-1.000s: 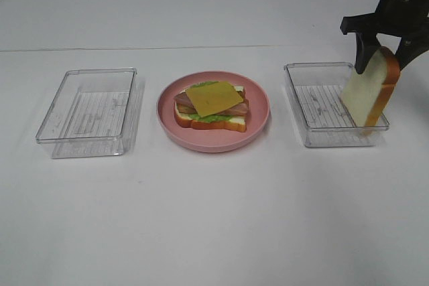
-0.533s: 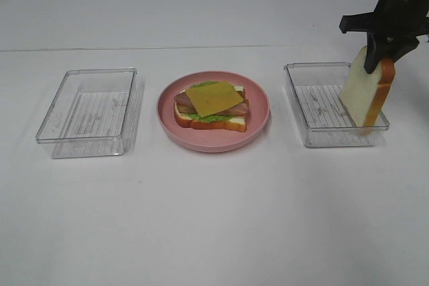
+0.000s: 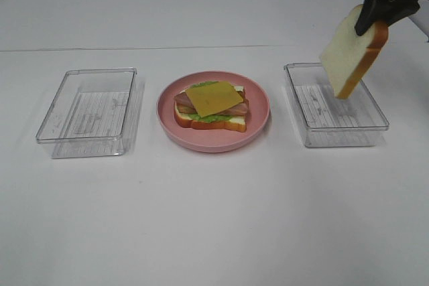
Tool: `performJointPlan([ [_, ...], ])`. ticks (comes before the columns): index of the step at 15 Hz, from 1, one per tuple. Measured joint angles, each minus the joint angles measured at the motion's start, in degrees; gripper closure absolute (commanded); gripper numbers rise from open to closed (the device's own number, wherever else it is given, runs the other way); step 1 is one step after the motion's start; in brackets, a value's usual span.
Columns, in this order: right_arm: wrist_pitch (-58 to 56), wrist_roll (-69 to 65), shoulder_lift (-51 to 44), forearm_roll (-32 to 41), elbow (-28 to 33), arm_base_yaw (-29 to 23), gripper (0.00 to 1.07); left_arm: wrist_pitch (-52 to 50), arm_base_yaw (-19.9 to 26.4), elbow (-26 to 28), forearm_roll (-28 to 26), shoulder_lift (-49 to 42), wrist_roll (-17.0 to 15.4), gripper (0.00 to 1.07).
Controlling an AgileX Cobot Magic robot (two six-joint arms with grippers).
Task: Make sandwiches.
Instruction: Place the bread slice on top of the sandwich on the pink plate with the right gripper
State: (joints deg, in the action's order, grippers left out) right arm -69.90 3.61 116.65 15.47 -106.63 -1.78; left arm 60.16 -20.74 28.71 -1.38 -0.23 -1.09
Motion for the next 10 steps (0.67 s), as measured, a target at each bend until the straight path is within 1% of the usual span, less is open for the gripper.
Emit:
performJointPlan([
  [1,0.00,0.92,-0.57,3.21,0.11,0.00,1.07,0.00,0.00,0.00,0.00,0.00,0.00,0.22],
  [3,0.06,3.21,-1.72,10.31,2.23,0.00,1.07,0.00,0.00,0.00,0.00,0.00,0.00,0.22],
  [5,0.06,6.02,-2.75,17.76,6.65,0.00,1.07,0.00,0.00,0.00,0.00,0.00,0.00,0.22],
  [6,0.06,6.42,-3.04,19.54,7.56,0.00,1.07,0.00,0.00,0.00,0.00,0.00,0.00,0.22],
  [7,0.29,7.91,-3.27,23.84,10.14,0.00,1.07,0.00,0.00,0.00,0.00,0.00,0.00,0.22],
  [8,3.55,11.86,-3.32,31.57,15.64,-0.86,1.07,0.00,0.00,0.00,0.00,0.00,0.00,0.22],
  [10,9.11,15.47,-3.32,38.39,21.20,-3.15,1.07,0.00,0.00,0.00,0.00,0.00,0.00,0.22],
])
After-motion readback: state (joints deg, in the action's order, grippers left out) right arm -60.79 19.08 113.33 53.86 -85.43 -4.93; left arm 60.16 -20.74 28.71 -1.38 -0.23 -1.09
